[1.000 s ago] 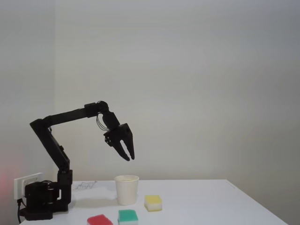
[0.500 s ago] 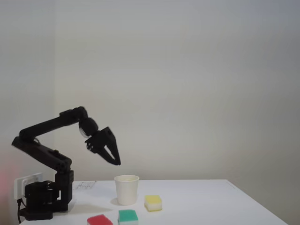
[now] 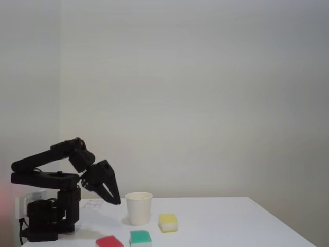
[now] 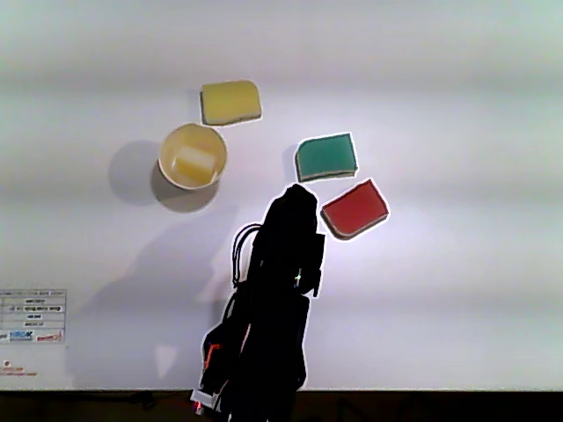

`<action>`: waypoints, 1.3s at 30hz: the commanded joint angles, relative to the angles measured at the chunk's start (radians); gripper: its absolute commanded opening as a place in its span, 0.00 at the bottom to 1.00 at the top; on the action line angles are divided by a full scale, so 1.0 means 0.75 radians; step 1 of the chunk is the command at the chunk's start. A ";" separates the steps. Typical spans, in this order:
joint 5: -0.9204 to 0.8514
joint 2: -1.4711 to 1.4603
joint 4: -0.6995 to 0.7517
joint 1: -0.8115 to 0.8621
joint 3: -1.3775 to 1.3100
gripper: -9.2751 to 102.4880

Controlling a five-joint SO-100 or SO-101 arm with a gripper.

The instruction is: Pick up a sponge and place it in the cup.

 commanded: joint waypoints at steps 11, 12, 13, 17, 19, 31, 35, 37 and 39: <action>-0.094 0.229 -0.102 0.043 0.378 0.08; -0.112 0.231 -0.065 0.039 0.378 0.08; -0.121 0.235 -0.033 0.035 0.378 0.08; -0.123 0.256 0.065 -0.008 0.378 0.08; -0.123 0.256 0.088 -0.037 0.378 0.08; -0.115 0.254 0.323 -0.149 0.378 0.08; -0.123 0.256 0.387 -0.147 0.378 0.08; -0.123 0.256 0.389 -0.147 0.378 0.08; -0.123 0.256 0.389 -0.147 0.378 0.08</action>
